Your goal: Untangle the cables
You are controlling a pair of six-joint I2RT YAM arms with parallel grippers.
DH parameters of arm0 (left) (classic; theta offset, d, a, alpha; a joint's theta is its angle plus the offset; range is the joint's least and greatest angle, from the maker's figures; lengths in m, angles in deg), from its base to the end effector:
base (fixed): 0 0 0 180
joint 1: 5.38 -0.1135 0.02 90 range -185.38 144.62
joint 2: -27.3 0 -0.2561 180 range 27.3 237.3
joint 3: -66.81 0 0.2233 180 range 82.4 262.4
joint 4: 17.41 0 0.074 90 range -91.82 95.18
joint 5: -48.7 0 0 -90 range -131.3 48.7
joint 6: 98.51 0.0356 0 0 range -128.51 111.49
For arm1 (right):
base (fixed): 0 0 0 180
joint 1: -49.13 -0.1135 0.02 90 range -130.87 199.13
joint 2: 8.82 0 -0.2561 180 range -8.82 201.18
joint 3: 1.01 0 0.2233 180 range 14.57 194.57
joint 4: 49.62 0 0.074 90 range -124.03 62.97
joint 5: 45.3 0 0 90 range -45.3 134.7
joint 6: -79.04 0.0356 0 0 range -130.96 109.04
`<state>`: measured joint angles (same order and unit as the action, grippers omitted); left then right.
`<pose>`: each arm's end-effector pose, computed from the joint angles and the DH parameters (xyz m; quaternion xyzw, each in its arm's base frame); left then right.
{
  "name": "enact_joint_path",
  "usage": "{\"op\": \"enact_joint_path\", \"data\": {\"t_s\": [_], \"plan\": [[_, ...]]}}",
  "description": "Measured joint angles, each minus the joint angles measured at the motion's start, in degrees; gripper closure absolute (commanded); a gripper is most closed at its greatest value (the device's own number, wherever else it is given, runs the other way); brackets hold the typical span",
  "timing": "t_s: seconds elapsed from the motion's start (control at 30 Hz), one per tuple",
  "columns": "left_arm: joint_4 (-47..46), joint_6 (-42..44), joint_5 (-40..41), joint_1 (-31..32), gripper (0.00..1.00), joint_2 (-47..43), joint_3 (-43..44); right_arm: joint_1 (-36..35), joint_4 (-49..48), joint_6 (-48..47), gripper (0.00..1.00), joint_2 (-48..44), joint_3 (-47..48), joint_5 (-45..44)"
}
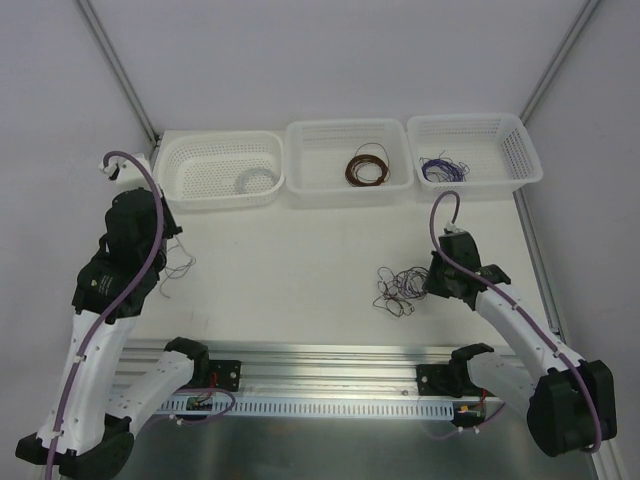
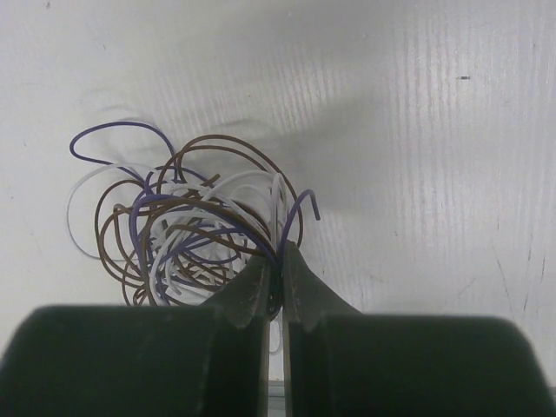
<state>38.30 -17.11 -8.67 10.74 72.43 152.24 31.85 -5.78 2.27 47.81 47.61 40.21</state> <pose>0.1109 -0.0121 0.4118 -0.1198 0.7730 0.0938 0.6159 0.1611 0.0472 0.2102 -0.0206 0.9442 0.0502 0.3248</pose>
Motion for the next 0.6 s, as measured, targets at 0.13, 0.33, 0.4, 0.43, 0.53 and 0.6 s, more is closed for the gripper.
{"op": "enact_joint_path", "data": {"t_s": [0.13, 0.33, 0.4, 0.43, 0.53, 0.6], "plan": [[0.4, -1.0, -2.8, -0.1, 1.00, 1.0, 1.9, 0.2, 0.0, 0.0, 0.98, -0.3, 0.0, 0.7], [0.5, -2.1, -14.4, -0.1, 1.00, 3.3, 2.2, -0.1, -0.7, -1.2, 0.75, -1.6, 0.0, 4.2], [0.5, -2.8, -19.3, -0.1, 1.00, 4.2, 2.2, -0.9, -0.8, -1.9, 0.64, -2.0, 0.1, 5.0], [0.4, -3.1, -21.8, -0.1, 1.00, 4.5, 2.2, -1.4, -0.7, -2.5, 0.54, -2.3, 0.2, 5.4], [-0.5, -4.4, -29.7, 0.0, 1.00, 5.3, 2.2, -3.7, 0.0, -4.0, 0.35, -3.4, 1.5, 5.4], [-1.4, -5.0, -34.1, 0.2, 1.00, 5.9, 2.3, -5.6, 0.6, -5.3, 0.26, -4.7, 3.4, 5.4]]}}
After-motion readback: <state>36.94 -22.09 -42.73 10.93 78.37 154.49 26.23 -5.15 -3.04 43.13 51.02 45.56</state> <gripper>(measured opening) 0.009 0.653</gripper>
